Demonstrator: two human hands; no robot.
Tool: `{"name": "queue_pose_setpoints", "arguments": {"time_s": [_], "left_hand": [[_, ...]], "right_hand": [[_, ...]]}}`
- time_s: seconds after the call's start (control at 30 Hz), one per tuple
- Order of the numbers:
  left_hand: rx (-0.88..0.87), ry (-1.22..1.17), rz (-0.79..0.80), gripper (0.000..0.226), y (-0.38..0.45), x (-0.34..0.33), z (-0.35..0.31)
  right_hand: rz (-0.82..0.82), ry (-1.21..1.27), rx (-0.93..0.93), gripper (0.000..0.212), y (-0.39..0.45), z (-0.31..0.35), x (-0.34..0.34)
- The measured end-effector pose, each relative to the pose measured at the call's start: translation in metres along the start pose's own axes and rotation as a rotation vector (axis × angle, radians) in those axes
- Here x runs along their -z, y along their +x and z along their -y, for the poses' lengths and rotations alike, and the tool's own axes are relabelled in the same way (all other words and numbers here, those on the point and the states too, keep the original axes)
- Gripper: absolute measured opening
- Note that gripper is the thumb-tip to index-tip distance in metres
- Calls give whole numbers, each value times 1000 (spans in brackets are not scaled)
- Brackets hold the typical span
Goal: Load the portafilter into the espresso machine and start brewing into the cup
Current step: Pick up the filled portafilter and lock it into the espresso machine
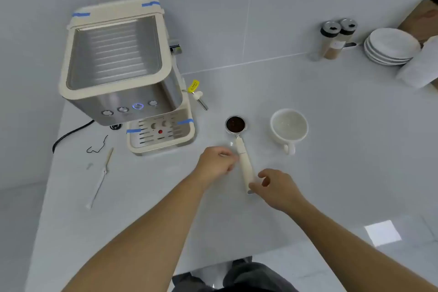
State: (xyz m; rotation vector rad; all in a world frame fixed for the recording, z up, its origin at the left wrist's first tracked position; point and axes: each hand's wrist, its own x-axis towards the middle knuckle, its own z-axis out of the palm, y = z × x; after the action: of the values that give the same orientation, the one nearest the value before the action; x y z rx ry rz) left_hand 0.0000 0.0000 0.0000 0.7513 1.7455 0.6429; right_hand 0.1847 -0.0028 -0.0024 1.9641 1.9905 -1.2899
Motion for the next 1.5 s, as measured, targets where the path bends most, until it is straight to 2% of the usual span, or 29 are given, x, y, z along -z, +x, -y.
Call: {"name": "queue_pose_setpoints", "arguments": {"time_s": [0.07,0.17,0.33,0.43,0.7,0.83,0.97,1.07,1.33,1.5], "left_hand": [[-7,-23,-33,23,7,-6,-5],[13,-30,-63,21,13,-15,-10],[27,23,-74,23,21,-22,-7],[55,18,-56,21,23,-25,-4],[111,-108,-65,2,20,-33,-7],[124,-244,-51,10,15,-33,-7],[114,-378,-18,4,10,-30,-2],[120,-466,9,17,5,-25,1],[64,-525,-6,22,-18,1,9],[39,-544,-42,22,-36,21,17]], "right_hand": [[-4,8,-19,59,2,1,-1],[0,25,-27,53,4,3,-7],[-8,66,-41,30,8,5,-12],[-8,63,-43,25,9,7,-12],[0,-26,-38,22,9,12,-6],[15,-36,-27,23,6,15,-1],[29,-56,-19,26,0,18,4],[45,-43,3,26,-5,21,8],[82,-3,92,26,-29,36,7],[131,117,135,26,-42,45,1]]}}
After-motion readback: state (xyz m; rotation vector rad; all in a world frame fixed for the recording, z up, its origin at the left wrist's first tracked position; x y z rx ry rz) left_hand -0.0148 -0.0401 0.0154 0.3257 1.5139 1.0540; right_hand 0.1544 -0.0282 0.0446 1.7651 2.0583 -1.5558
